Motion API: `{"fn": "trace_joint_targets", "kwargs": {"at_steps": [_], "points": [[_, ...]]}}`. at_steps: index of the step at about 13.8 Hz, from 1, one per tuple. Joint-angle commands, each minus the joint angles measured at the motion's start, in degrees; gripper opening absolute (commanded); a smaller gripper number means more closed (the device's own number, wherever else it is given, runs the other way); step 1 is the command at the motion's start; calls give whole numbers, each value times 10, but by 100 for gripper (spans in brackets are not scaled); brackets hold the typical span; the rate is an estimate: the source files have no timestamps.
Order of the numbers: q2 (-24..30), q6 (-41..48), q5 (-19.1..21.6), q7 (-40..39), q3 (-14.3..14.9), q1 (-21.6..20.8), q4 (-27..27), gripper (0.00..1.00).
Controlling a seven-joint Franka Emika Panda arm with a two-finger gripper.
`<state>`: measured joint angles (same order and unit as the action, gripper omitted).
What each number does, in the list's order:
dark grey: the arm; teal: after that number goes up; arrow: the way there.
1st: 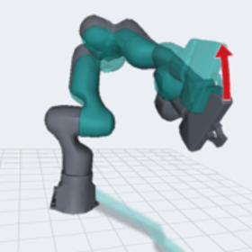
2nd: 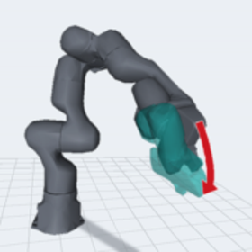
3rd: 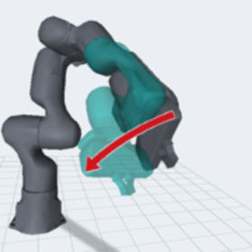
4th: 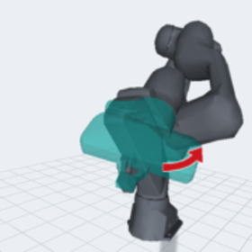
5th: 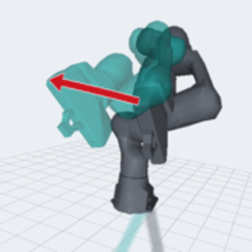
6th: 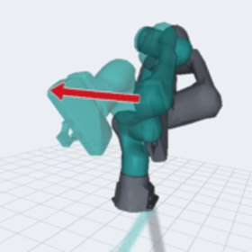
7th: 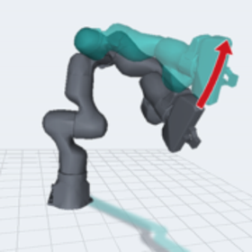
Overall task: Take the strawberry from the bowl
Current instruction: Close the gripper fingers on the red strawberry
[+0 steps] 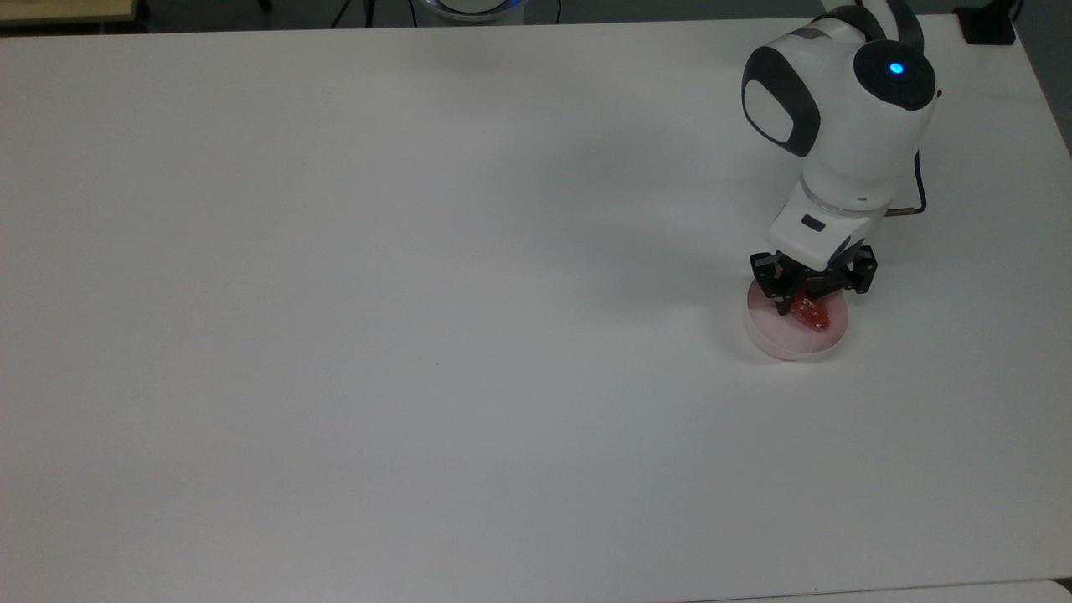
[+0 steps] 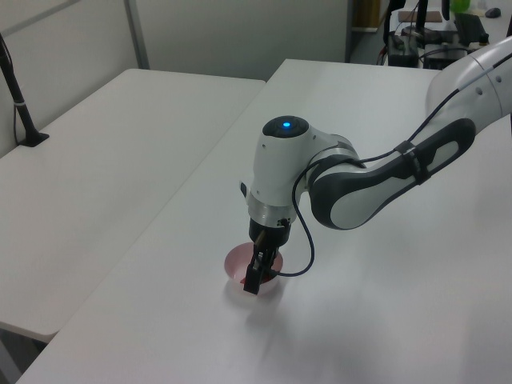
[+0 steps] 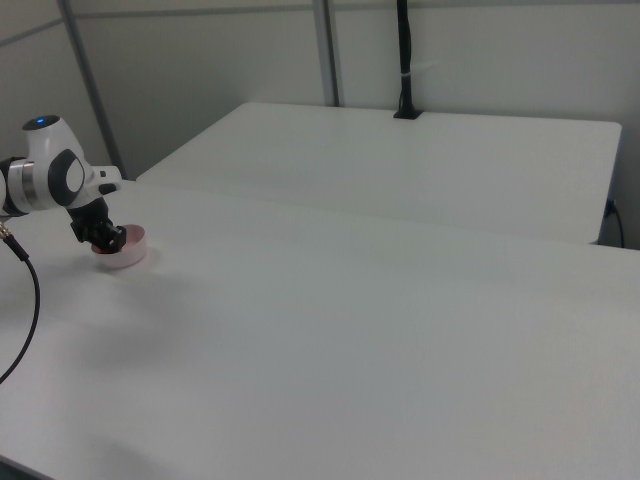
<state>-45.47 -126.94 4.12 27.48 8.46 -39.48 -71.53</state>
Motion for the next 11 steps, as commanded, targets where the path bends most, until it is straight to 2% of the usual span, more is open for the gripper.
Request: {"fn": "trace_joint_targets", "kwargs": {"at_steps": [1,8,9,10,11], "points": [[20,-6,-1,-8,10,-1,-5,28],[53,18,11,-14,13,10,-8,28],[54,25,11,-29,13,11,-10,37],[52,22,14,-27,13,12,-20,64],[51,21,20,-22,12,12,-22,84]]}}
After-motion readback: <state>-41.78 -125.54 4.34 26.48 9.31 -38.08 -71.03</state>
